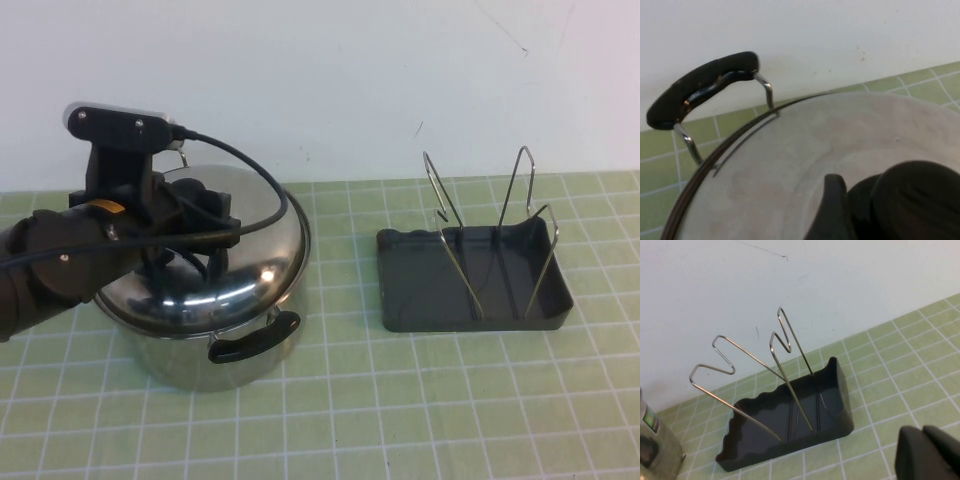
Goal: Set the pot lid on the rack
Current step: Open the pot, then hand over the pot lid
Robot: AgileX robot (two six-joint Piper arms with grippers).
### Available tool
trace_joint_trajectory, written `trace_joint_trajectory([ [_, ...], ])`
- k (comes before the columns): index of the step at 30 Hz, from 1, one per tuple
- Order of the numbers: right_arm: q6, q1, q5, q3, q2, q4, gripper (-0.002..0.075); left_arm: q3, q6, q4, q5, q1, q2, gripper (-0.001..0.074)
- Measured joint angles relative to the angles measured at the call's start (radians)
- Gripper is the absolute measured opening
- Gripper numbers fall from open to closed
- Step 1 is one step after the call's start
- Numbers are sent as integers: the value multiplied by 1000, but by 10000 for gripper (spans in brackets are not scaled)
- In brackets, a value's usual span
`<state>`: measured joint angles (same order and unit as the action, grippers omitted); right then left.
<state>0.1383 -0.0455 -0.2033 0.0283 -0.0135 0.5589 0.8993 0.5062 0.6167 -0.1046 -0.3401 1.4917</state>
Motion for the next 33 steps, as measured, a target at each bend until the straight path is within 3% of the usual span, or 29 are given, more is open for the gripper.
trace_joint_trajectory([
  [3,0,0,0,0,0,0,-1,0,-7,0,2,0,0,445],
  [6,0,0,0,0,0,0,-1,7,-15,0,0,0,0,316],
  [17,41,0,0,-2,0,0,-1,9,-34,2,18,0,-138,323],
  [22,65,0,-63,-62,20,25,-1,29,-201,49,13,0,-269,323],
  [27,205,0,-141,-160,182,234,8,30,-363,67,78,0,-294,323],
  [33,799,2,-302,-327,451,844,166,30,-423,69,75,-68,-283,323],
])
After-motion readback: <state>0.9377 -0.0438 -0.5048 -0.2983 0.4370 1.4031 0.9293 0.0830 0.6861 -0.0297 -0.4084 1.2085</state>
